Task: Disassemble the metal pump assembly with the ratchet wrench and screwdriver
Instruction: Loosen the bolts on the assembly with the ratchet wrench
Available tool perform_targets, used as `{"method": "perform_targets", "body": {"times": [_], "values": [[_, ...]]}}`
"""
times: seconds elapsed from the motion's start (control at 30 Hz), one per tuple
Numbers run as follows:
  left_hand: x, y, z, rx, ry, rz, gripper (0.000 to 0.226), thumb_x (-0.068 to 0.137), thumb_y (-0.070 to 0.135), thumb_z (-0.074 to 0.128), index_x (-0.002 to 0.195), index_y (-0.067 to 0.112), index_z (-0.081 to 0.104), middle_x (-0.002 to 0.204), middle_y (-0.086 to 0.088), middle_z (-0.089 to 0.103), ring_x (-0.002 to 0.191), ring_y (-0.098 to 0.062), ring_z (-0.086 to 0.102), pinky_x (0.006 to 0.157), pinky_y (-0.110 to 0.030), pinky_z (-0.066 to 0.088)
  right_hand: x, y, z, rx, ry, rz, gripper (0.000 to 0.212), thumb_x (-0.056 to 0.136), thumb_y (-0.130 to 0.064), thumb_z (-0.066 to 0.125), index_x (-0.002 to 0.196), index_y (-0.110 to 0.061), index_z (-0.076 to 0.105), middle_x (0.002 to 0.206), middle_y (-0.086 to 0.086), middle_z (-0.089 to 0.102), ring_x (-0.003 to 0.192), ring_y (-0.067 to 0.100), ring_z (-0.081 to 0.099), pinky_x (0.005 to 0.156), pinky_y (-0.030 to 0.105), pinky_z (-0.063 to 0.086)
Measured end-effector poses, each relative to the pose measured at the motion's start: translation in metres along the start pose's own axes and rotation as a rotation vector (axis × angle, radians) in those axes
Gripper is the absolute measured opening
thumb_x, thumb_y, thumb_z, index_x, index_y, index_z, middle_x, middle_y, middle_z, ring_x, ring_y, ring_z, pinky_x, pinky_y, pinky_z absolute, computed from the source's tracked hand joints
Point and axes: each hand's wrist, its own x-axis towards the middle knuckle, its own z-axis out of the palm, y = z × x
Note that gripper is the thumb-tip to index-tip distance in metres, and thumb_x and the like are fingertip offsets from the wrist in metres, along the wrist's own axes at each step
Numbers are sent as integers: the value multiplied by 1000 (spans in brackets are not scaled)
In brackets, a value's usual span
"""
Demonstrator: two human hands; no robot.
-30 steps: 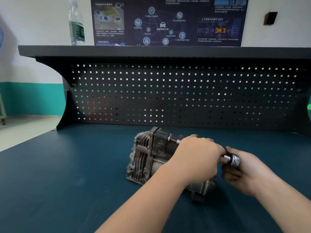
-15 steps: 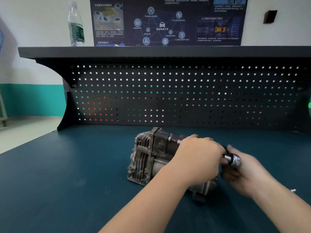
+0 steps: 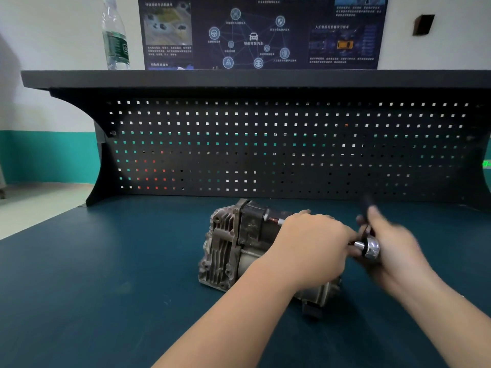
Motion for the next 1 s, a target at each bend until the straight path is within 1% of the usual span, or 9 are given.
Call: {"method": "perform_targets", "body": {"times": [0.1,0.17,0.33,0.4,0.57,0.63,0.8,0.87,1.0], "values": [[0,1,-3,25,-3,-8,20,95,36,48,101,27,64,93,3,65,76,-21,51,59,-27,22,-5,-15,-2,-396,-34,-680,32,102,-35,37,80,-22,55,51,-2,47,44,6,41,44,17,35],[0,2,-3,37,10,-7,17,93,34,51,96,27,66,88,2,64,68,-20,40,54,-27,17,-9,-14,-2,-458,-37,-759,32,102,-37,34,80,-23,53,52,-2,48,44,7,42,45,17,35],[-1,1,0,57,28,-25,16,93,34,50,92,27,65,87,2,62,71,-19,45,64,-29,21,-4,1,0,-63,7,196,34,101,-32,42,73,-13,46,61,5,39,32,11,32,36,20,29],[0,0,-1,63,6,-12,19,94,38,48,93,27,64,91,3,63,81,-20,55,65,-29,25,0,2,1,25,-40,311,33,101,-30,42,73,-12,45,58,6,38,26,9,26,31,16,22],[0,1,-12,-26,-62,-19,23,95,41,46,102,31,65,92,3,64,70,-19,37,53,-31,16,-11,-15,-1,-459,-10,-731,33,99,-44,35,77,-28,54,51,-2,50,42,8,46,43,19,38],[0,3,-10,21,-52,-21,18,95,35,48,95,29,65,87,4,62,70,-20,42,50,-27,16,-13,-12,-1,-442,-2,-795,31,102,-34,33,77,-28,50,50,-6,54,38,2,47,40,11,36],[-1,2,-1,84,-1,-10,12,92,31,52,86,27,62,85,3,63,78,-19,52,59,-28,23,-3,2,-1,-57,11,150,35,100,-37,43,74,-14,48,58,4,41,33,10,32,38,19,29],[-1,2,-4,69,3,-14,14,93,33,51,92,28,64,89,3,64,80,-20,53,59,-28,19,1,1,-1,2,-33,247,34,100,-36,44,74,-14,48,59,4,38,30,9,27,35,17,23],[1,1,-7,-28,-53,-21,22,96,38,45,106,30,62,100,4,67,82,-22,54,62,-29,23,-4,-14,-5,-305,-16,-534,35,98,-46,39,76,-24,55,50,-6,46,43,6,40,47,25,35]]}}
